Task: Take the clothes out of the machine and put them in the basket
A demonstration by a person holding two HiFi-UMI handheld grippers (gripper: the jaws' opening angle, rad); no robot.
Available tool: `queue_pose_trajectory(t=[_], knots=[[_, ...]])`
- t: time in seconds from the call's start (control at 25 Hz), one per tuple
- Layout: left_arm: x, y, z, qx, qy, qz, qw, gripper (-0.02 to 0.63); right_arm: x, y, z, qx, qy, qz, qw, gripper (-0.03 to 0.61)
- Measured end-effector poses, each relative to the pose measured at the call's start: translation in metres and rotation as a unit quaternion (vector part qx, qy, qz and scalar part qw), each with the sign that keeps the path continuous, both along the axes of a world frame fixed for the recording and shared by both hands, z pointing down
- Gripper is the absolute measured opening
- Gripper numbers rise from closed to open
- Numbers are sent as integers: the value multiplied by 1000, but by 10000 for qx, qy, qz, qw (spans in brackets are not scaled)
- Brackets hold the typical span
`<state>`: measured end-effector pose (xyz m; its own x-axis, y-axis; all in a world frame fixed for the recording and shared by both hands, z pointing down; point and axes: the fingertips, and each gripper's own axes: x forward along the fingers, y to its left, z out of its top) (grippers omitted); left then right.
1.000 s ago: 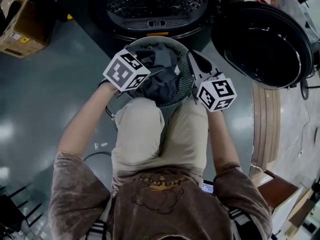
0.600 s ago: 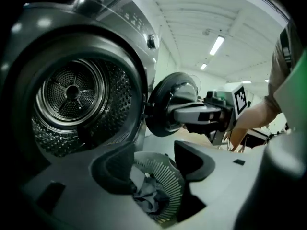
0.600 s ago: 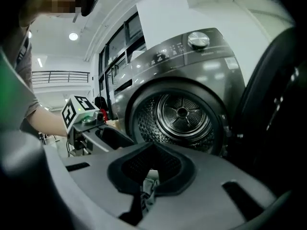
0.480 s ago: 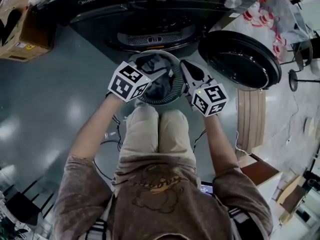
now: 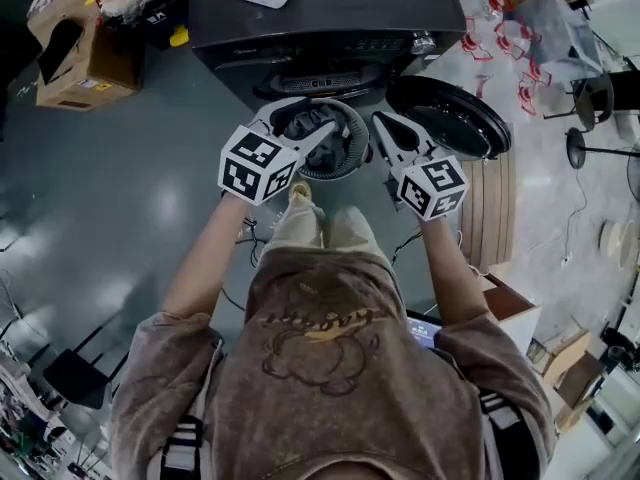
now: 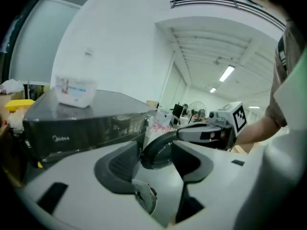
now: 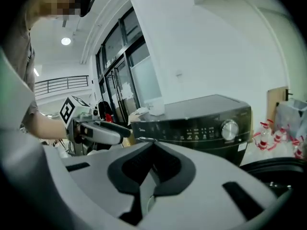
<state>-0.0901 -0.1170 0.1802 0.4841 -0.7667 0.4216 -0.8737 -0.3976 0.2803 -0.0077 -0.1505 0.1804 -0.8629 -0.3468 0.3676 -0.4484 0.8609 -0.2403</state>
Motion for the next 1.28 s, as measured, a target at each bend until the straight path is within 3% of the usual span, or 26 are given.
queue_pose_trajectory(t=[0.24,0.48,0.56,0.68,0.76,1.0,1.28], knots=[[-3,8,-93,351,50,192,9992,229,-11,15,-82,106,-85,-126,9998,-3],[-5,5,-136,813,37,393,9959,180,-9,4,-127,352,-294,-103,9989,-3],[-9,4,-145,968,59,336,9947,133,-10,-1,-136,417,-364,-61,9984,-3],[-16,3,-157,1195,119,143,9927,32,-12,-5,-148,524,-487,-123,9974,-3],[-17,2,-161,1321,98,19,9912,12,-10,-7,-154,603,-536,-191,9966,-3],[-14,-11,-165,1520,411,-359,9869,8,10,-17,-170,1083,-824,-215,9905,-3],[0,-30,-149,1722,283,-465,9836,8,30,-36,-150,1064,-815,-195,9908,-3]])
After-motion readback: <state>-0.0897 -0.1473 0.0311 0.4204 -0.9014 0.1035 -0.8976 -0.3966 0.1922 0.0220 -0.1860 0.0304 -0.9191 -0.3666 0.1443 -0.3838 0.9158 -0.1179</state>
